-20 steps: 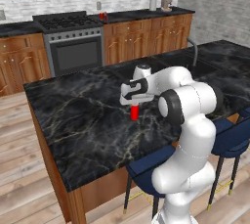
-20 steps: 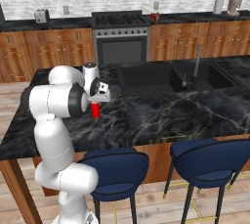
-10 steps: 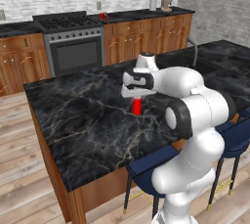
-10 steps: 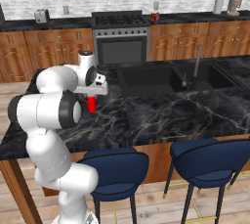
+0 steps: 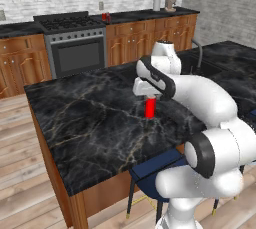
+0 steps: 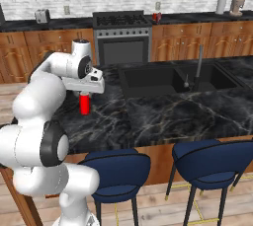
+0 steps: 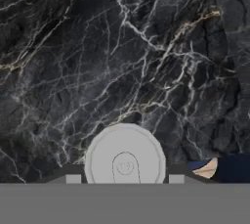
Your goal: Four empty soda cans are scattered around the kitchen. Gather all the cans and cluster them next to the stove for recycling.
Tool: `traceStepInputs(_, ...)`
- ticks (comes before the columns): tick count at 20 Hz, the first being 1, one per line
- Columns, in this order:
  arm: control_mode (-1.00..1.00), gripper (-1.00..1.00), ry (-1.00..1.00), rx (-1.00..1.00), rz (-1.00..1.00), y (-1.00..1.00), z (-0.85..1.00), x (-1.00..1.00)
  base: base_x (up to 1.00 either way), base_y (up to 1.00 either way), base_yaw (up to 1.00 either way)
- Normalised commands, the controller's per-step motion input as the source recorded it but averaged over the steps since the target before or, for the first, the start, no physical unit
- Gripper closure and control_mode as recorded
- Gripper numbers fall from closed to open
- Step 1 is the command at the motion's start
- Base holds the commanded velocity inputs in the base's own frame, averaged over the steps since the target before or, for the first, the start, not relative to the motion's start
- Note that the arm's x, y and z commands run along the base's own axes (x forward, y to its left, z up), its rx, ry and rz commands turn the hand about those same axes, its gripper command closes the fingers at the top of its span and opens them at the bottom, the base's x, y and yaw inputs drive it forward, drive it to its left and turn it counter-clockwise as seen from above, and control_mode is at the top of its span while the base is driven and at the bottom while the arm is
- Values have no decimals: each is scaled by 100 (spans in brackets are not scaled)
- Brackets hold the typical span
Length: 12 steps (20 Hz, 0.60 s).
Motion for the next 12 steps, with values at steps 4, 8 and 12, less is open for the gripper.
traceStepInputs(4, -100, 100, -1, -2, 0, -12, 36, -100, 0, 0, 0)
traceStepInputs(8, -100, 100, 0, -1, 0, 0, 32, -100, 0, 0, 0)
traceStepInputs(12, -100, 100, 0, 0, 0, 0, 31, -95, 0, 0, 0)
